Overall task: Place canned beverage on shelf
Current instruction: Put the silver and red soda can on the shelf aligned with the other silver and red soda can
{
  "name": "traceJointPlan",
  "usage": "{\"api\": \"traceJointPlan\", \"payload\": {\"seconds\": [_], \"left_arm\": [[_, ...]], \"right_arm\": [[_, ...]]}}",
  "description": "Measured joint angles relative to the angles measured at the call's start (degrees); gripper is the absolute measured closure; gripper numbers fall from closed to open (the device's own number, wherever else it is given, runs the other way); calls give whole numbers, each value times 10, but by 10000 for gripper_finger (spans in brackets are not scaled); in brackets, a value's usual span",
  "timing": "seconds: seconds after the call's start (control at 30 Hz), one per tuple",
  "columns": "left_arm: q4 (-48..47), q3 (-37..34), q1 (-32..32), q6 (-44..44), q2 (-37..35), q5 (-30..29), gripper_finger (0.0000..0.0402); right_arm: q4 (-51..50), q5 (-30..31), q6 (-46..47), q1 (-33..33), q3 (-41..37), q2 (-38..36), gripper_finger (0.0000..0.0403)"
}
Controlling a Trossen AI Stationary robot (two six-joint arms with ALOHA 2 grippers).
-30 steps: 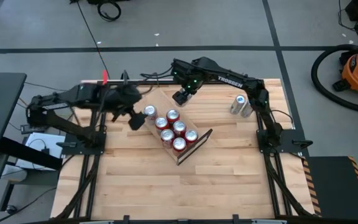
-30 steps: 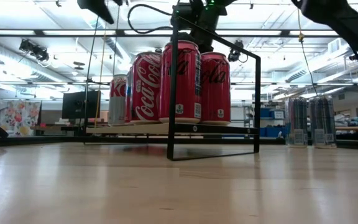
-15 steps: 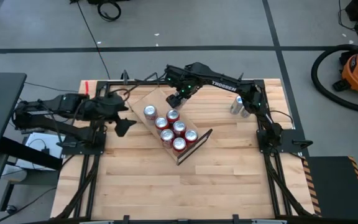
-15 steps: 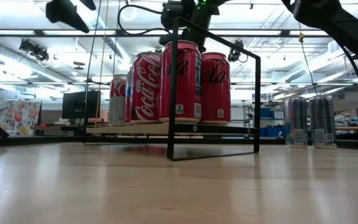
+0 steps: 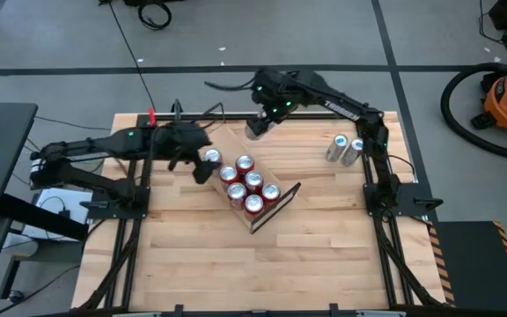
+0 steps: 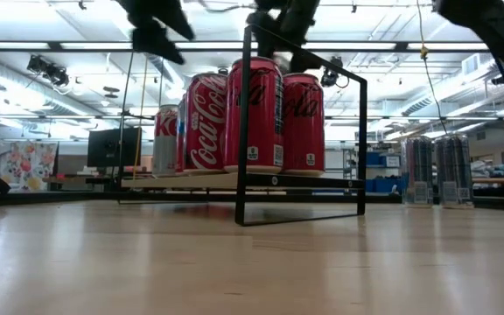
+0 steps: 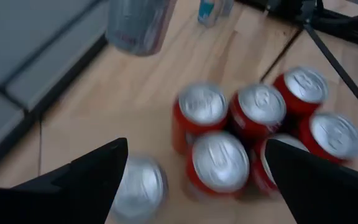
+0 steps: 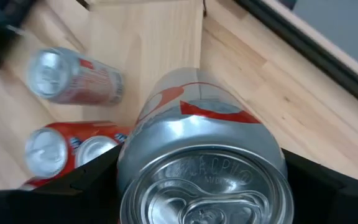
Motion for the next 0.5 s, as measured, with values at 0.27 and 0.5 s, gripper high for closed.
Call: {"api": "traceJointPlan", "payload": {"seconds": [0.27, 0.5], "left_arm": [[149, 0, 45, 88, 84, -2, 10], [247, 0, 58, 109, 133, -26, 10]], "right_arm": [[5, -49, -29, -8, 0, -43, 75], [5, -92, -55, -9, 0, -46, 75]]}}
